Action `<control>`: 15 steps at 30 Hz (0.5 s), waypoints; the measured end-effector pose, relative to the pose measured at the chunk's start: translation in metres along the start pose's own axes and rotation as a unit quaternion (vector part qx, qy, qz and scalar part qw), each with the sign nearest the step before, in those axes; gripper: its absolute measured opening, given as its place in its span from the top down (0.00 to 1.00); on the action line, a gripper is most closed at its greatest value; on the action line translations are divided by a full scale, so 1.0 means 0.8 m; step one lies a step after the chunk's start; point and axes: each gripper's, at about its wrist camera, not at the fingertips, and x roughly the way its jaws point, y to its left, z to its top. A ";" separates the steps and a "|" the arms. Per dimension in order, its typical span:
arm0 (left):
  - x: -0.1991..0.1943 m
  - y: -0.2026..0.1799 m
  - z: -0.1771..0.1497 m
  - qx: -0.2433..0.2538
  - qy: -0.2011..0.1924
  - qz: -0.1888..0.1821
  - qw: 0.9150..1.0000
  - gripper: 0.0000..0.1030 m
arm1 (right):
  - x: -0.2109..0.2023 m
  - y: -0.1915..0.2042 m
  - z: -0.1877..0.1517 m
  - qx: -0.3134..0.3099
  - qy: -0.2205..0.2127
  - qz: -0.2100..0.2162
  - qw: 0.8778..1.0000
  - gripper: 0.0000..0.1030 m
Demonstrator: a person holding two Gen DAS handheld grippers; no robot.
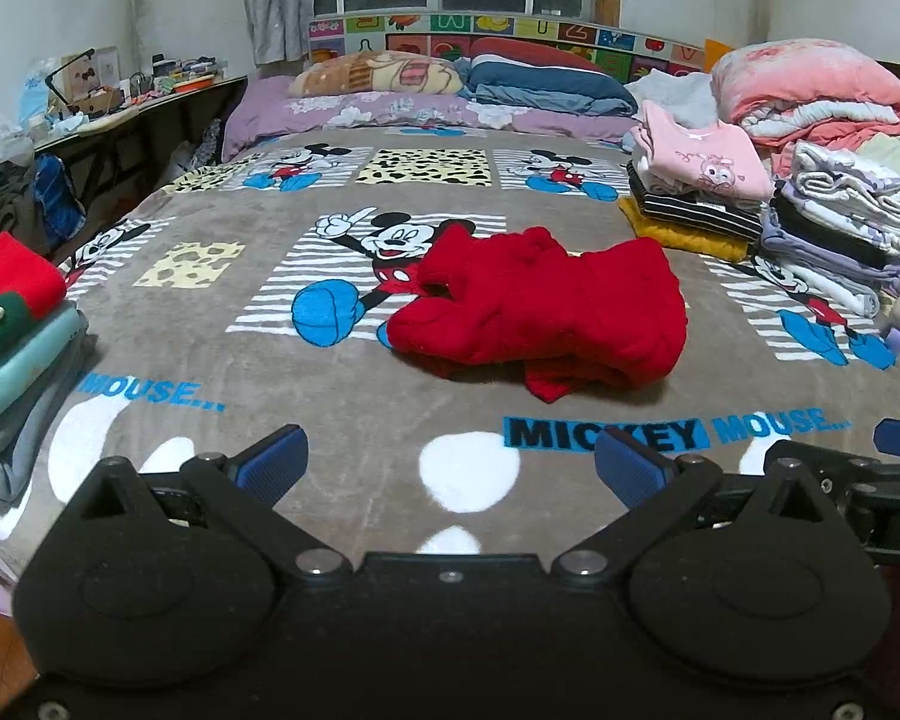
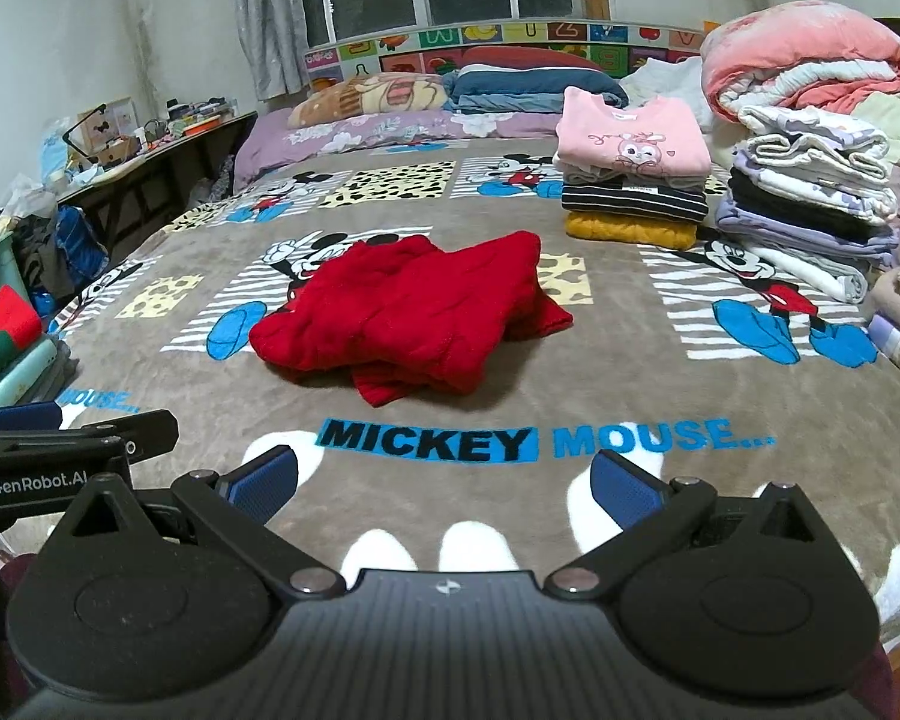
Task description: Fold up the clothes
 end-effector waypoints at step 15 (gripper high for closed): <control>0.001 -0.002 -0.002 -0.001 0.004 -0.002 1.000 0.00 | 0.001 0.004 -0.003 -0.003 0.002 -0.001 1.000 0.00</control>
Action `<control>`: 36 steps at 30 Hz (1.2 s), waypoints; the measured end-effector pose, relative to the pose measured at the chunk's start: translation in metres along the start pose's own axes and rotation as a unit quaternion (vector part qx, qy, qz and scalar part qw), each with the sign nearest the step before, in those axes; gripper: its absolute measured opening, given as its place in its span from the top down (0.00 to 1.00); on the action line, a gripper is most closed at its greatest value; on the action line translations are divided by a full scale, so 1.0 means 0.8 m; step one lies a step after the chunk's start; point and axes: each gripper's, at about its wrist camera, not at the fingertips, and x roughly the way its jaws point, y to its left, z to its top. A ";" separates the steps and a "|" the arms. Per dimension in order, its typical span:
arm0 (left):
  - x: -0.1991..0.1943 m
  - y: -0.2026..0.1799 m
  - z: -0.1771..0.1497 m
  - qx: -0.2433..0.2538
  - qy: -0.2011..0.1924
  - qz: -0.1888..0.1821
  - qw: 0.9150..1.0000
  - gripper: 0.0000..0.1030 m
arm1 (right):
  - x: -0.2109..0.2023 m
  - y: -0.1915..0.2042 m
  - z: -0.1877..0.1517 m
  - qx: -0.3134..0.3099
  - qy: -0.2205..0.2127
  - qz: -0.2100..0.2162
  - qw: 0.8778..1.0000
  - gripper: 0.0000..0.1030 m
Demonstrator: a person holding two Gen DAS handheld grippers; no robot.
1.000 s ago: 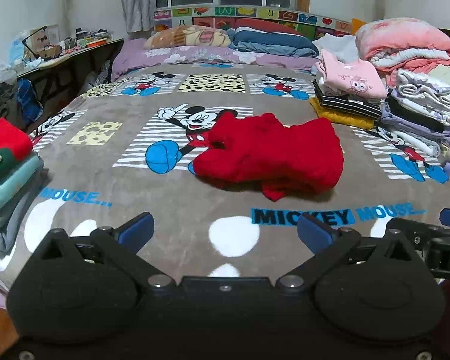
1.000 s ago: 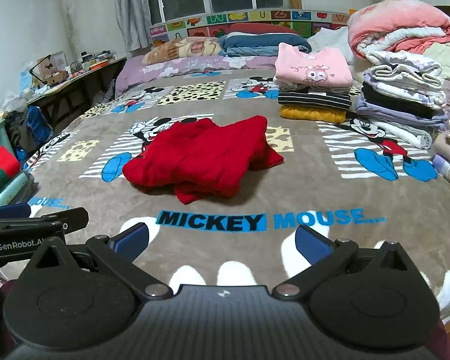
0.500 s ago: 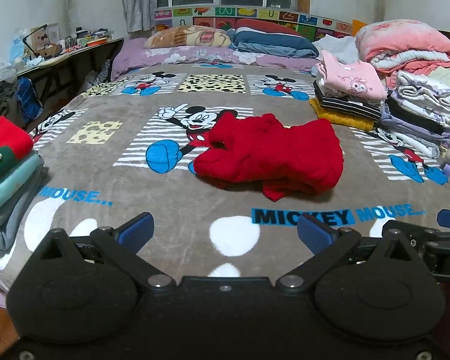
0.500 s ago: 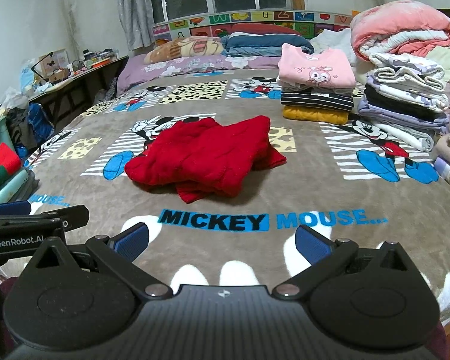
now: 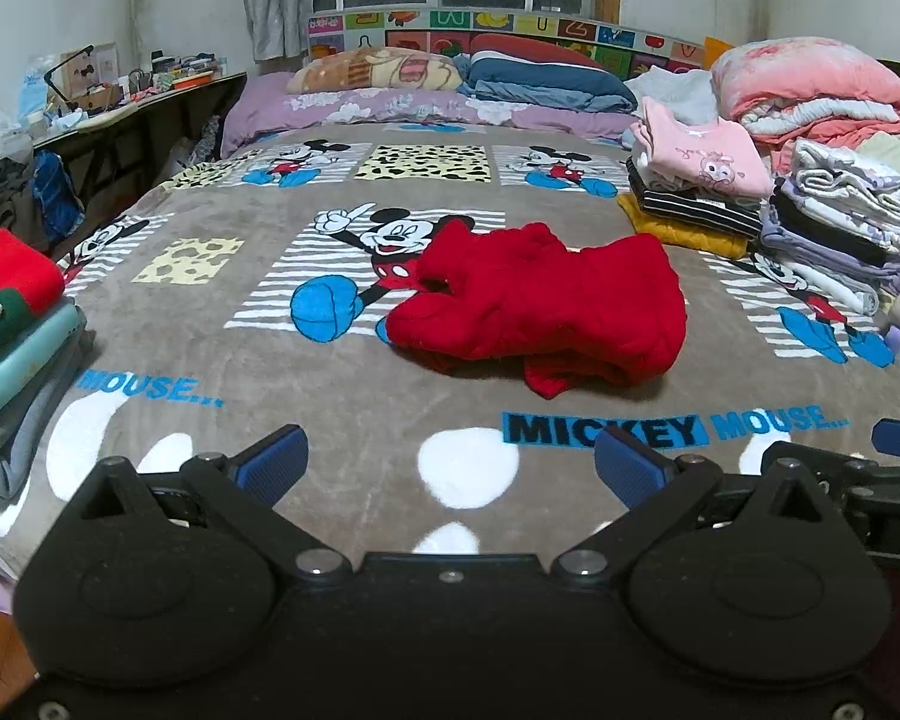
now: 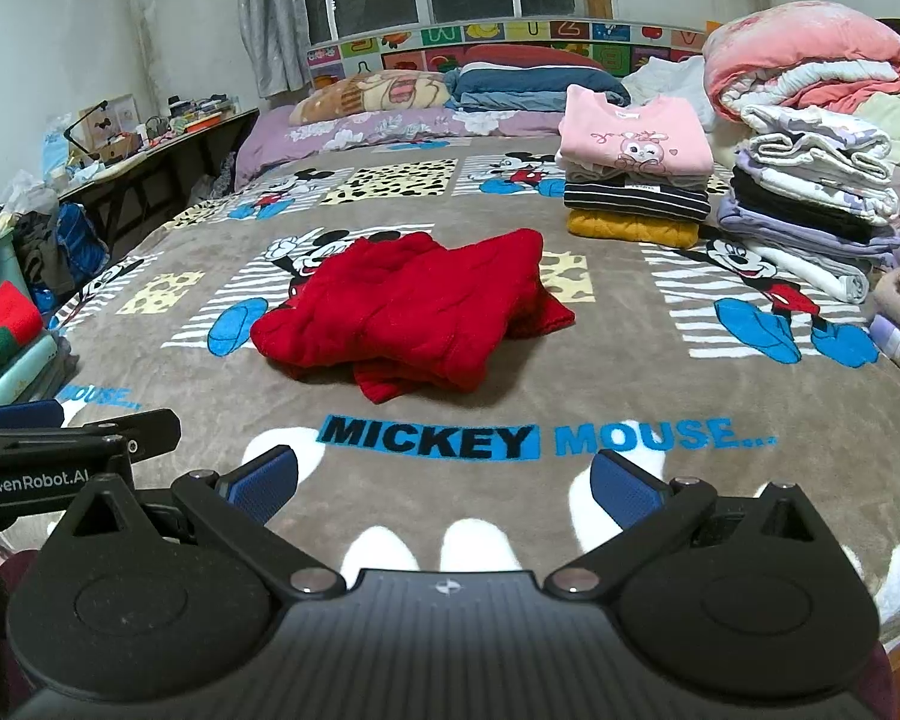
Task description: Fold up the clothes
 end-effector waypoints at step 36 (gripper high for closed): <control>0.050 -0.001 -0.008 -0.050 0.009 -0.030 0.998 0.00 | 0.050 -0.024 -0.006 0.032 0.021 0.019 0.999 0.00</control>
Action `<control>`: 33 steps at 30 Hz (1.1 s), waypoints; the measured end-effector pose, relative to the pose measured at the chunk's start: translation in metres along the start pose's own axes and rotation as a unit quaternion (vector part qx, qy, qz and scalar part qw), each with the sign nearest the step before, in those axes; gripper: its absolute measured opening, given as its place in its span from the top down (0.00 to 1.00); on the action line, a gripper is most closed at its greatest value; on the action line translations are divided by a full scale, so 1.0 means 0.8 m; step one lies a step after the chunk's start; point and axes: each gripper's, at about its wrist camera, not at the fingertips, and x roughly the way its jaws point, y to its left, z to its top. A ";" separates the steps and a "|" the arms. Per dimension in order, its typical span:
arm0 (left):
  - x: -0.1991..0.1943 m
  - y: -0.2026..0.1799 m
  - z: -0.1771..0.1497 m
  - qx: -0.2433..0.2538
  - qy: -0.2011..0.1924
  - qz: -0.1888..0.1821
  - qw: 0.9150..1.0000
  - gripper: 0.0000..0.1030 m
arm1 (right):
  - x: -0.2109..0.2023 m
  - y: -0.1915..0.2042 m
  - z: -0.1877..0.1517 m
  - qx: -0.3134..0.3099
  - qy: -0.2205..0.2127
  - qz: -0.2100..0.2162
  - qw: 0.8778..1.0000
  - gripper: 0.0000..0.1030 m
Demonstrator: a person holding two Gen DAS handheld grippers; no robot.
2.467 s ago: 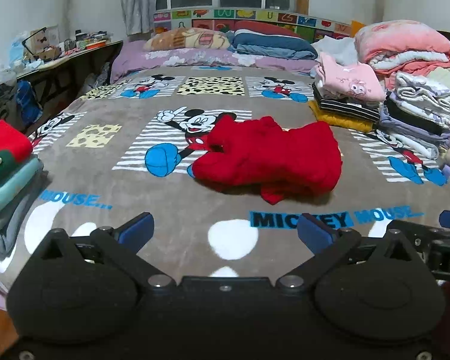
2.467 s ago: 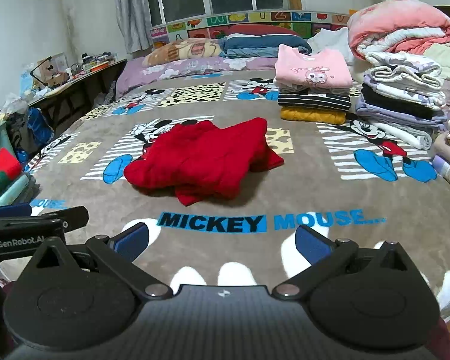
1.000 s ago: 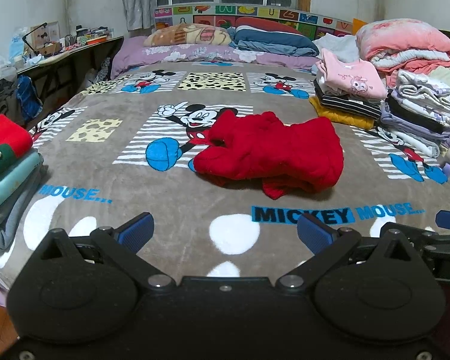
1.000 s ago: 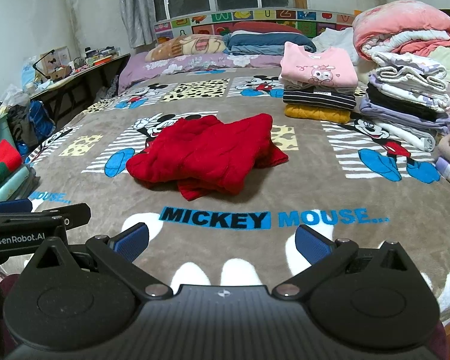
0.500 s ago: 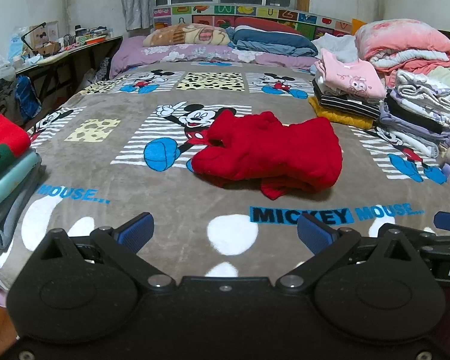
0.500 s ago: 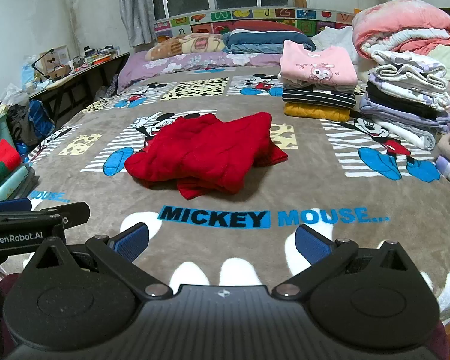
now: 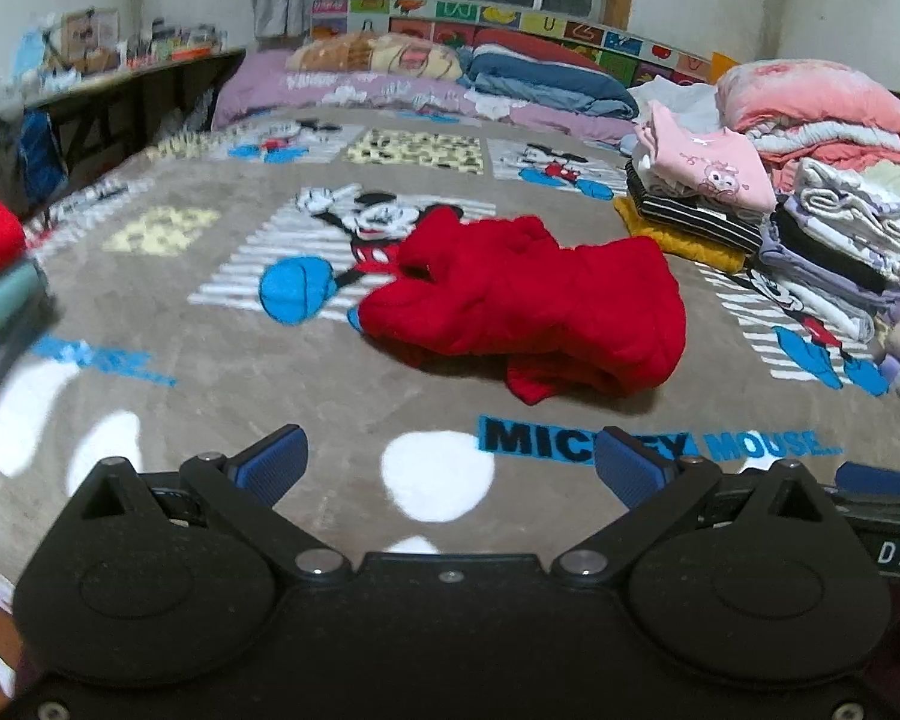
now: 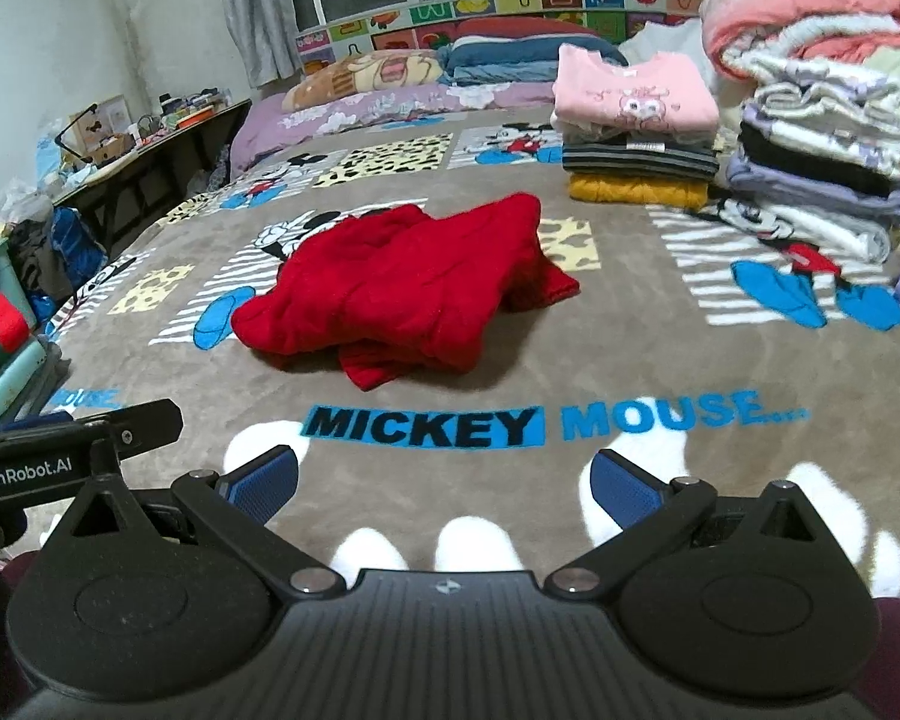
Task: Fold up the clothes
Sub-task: 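Grasp the red sweater with the left gripper while the right gripper grasps it too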
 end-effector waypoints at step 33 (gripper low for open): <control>0.170 -0.007 0.126 0.110 0.013 -0.094 0.989 0.01 | 0.165 -0.130 0.108 0.081 -0.116 0.127 0.982 0.01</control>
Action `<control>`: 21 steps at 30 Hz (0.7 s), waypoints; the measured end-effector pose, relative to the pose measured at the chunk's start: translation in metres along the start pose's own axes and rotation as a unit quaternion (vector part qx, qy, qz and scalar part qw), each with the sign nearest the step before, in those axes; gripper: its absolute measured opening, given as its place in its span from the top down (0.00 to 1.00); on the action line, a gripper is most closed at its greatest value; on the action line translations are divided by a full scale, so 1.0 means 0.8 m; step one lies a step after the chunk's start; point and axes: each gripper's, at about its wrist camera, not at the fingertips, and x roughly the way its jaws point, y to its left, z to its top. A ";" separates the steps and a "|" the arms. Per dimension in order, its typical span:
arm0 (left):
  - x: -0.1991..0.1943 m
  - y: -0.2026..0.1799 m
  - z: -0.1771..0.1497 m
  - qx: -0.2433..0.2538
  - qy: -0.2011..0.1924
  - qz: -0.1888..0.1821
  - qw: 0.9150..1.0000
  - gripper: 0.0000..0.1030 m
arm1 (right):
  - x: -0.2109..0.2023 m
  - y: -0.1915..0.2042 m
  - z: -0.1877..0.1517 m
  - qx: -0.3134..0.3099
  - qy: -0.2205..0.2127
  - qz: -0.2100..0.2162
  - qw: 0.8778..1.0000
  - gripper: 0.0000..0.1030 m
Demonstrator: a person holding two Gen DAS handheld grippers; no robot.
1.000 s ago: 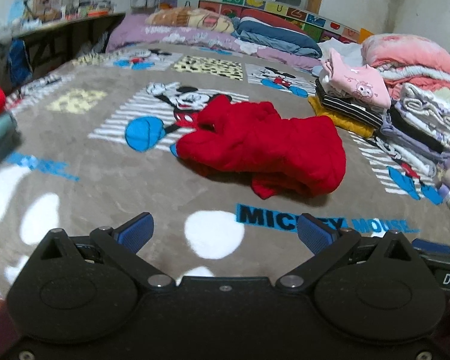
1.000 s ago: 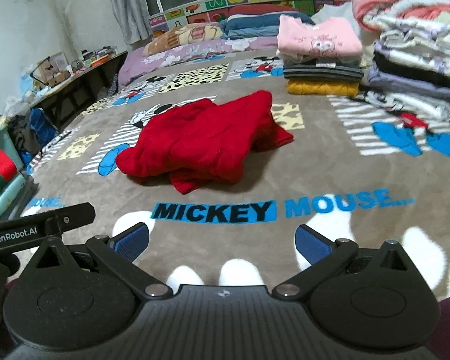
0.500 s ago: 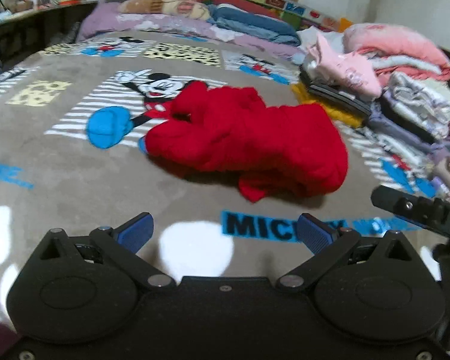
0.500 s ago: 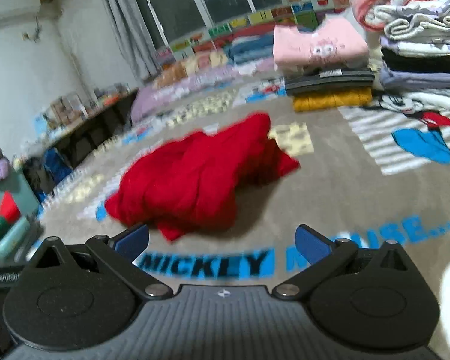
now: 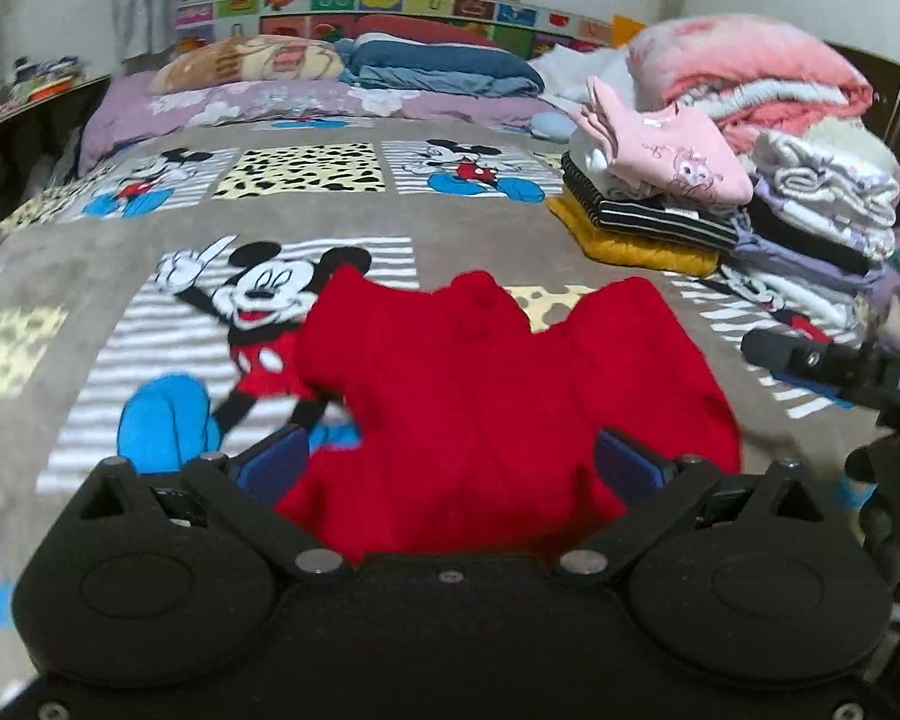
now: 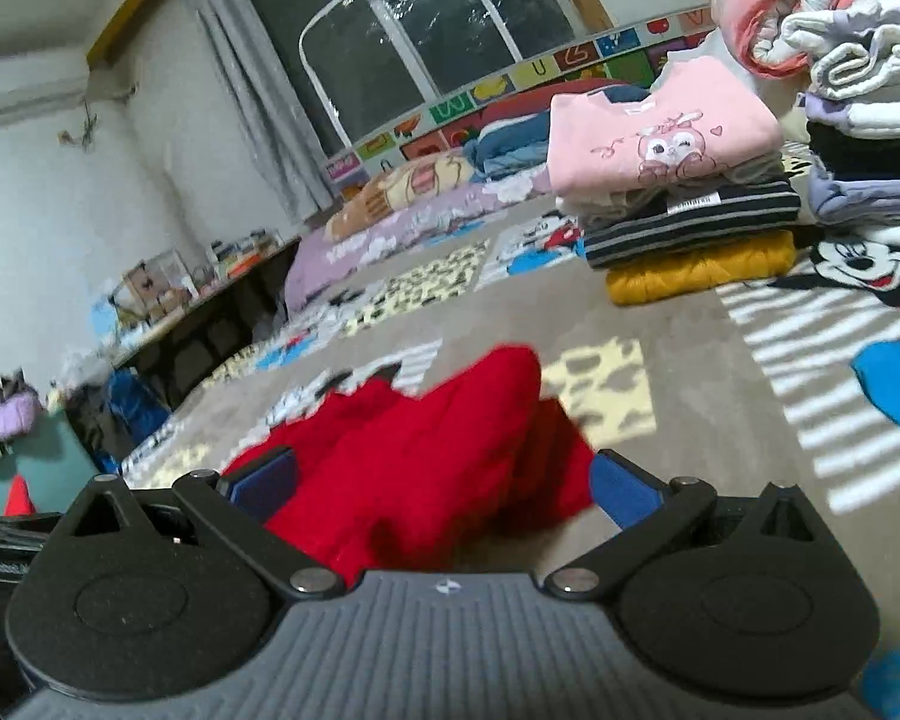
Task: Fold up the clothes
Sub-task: 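Grasp the red sweater with the left gripper while the right gripper grasps it too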
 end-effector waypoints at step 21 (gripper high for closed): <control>0.154 0.016 0.120 0.125 0.095 -0.056 0.986 0.08 | 0.111 -0.033 0.023 -0.021 0.042 0.043 0.998 0.31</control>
